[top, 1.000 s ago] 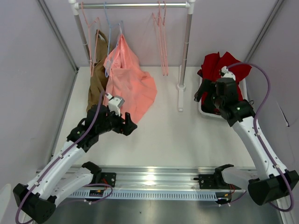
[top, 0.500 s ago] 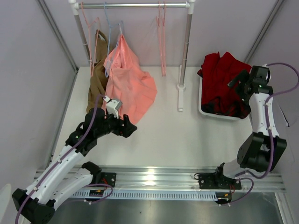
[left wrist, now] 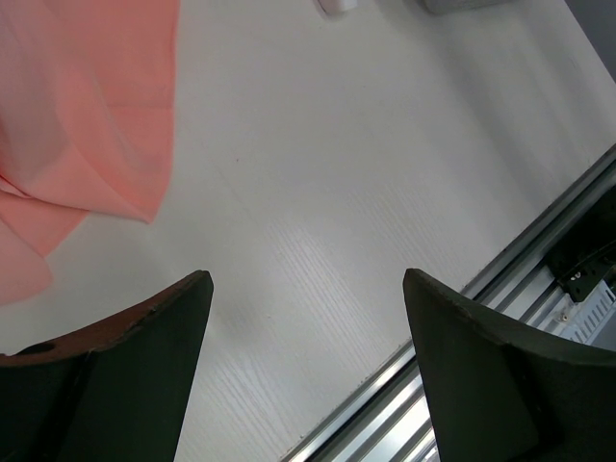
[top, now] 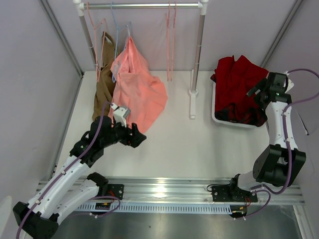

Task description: Place the skirt on the hanger

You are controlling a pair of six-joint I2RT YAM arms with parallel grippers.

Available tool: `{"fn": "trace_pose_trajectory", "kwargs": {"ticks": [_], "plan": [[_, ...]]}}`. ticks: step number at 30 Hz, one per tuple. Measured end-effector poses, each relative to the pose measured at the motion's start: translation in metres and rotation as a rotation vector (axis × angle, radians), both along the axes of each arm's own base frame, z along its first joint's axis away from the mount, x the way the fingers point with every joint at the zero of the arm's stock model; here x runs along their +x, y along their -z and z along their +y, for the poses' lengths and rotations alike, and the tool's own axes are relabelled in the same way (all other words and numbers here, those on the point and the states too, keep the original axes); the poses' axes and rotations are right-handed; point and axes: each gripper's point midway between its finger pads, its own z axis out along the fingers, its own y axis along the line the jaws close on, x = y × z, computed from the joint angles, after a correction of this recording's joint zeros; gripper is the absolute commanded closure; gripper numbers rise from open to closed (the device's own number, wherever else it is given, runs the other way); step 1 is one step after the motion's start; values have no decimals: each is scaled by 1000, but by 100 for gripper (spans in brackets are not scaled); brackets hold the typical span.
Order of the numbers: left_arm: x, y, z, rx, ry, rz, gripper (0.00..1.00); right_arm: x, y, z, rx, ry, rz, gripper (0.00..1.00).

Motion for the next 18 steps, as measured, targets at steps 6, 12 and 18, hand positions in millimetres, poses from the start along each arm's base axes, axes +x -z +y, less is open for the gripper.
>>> {"fn": "trace_pose_trajectory", "kwargs": {"ticks": [6, 12, 18], "plan": [[-1, 0, -1, -3, 6, 2, 14, 46, -11, 30, -29, -141, -8, 5], [-1, 0, -1, -4, 6, 3, 14, 88, 13, 93, -96, -295, 64, 11], [-2, 0, -2, -7, 13, 5, 14, 78, 54, 94, -127, -283, 214, 18]]}}
